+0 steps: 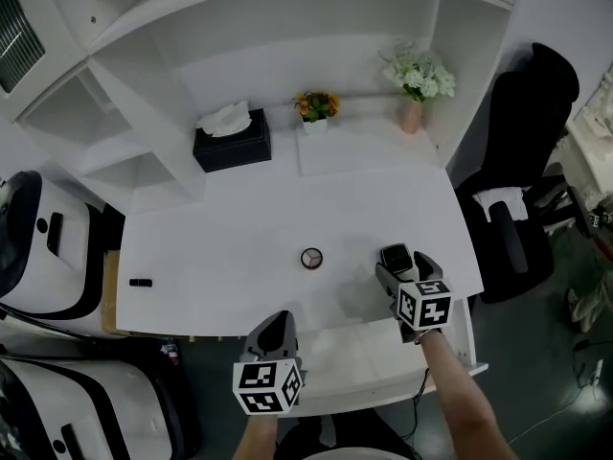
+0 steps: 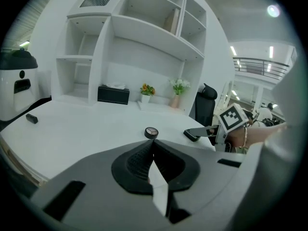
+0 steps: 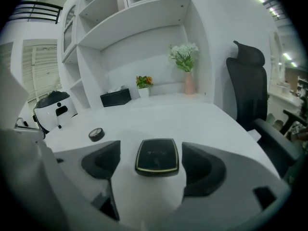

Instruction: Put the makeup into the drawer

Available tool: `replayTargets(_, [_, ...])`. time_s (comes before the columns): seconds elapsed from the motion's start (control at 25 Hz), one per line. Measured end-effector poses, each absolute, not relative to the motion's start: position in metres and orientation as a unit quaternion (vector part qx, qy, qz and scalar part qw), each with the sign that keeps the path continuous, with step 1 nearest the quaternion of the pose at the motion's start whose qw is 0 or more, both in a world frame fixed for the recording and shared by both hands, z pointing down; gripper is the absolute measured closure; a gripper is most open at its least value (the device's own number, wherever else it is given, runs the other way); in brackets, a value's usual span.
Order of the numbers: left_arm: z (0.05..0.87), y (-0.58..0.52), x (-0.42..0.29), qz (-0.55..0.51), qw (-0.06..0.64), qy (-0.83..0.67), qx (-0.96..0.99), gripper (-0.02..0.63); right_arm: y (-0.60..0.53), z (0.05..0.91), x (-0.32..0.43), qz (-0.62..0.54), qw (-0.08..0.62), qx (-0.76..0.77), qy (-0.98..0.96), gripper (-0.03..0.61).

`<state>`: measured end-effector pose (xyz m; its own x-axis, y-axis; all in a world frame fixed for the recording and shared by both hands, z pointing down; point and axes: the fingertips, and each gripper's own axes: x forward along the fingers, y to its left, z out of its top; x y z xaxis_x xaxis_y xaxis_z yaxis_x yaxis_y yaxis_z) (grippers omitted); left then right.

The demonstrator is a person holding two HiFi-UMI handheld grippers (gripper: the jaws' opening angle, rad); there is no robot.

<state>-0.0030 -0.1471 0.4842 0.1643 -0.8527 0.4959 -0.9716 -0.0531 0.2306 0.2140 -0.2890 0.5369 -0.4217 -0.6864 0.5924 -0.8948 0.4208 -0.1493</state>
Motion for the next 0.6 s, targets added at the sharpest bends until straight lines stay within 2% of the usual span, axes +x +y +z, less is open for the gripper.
replayTargets(0.6, [0.492, -0.152, -0.006, 0.118, 0.269, -0.644, 0.706, 0.611, -0.294, 0.561, 0.212, 0.242, 0.285, 0.469, -0.8, 0.196])
